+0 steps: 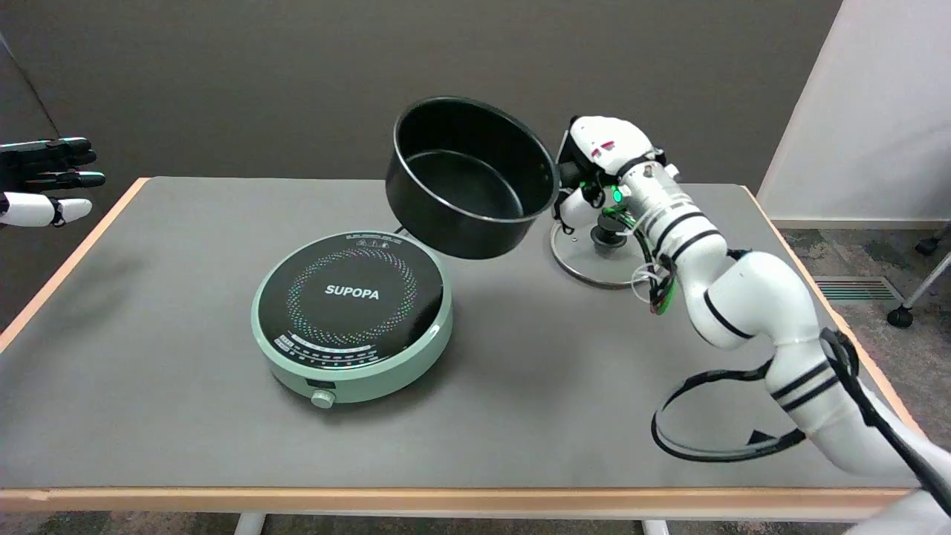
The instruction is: Place the soup pot onto the induction stove.
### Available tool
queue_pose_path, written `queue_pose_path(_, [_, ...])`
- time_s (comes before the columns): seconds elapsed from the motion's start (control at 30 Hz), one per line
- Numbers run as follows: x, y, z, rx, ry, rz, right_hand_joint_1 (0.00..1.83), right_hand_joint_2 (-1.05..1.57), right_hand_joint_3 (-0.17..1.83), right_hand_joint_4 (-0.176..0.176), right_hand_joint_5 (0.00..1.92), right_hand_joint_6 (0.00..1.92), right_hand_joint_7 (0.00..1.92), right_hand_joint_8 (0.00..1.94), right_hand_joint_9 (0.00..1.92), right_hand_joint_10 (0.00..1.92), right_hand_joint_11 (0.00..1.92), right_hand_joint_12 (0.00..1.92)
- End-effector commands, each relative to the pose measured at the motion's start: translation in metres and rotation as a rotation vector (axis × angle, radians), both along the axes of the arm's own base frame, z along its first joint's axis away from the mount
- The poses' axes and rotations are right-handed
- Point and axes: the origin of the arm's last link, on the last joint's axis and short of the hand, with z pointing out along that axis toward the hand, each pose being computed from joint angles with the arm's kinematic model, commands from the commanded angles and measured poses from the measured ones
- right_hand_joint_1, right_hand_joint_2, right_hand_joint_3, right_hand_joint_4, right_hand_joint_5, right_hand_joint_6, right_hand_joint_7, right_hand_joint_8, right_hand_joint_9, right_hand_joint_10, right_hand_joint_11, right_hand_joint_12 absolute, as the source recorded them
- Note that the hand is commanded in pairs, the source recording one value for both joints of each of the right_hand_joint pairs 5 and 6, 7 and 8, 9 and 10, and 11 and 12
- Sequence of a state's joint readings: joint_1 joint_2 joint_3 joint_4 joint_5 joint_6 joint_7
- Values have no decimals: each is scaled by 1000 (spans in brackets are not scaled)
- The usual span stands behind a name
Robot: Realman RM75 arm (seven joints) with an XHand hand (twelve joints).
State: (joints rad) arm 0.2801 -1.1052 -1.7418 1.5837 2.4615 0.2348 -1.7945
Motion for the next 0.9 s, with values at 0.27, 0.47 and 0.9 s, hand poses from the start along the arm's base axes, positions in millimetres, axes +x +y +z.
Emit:
queue_pose_path(0.27, [27, -68, -8, 218, 106, 30, 1277, 292, 1441, -76, 1767, 1767, 1767, 1767, 1767, 1767, 1767, 1767])
queue_pose_path(0.47, [21, -76, -14, 279, 161, 14, 1276, 291, 1441, -79, 1760, 1760, 1760, 1760, 1760, 1760, 1760, 1760])
queue_pose_path(0.9, [20, -46, 12, -77, 153, -44, 1304, 158, 1542, -89, 1739, 1739, 1739, 1739, 1739, 1739, 1739, 1739])
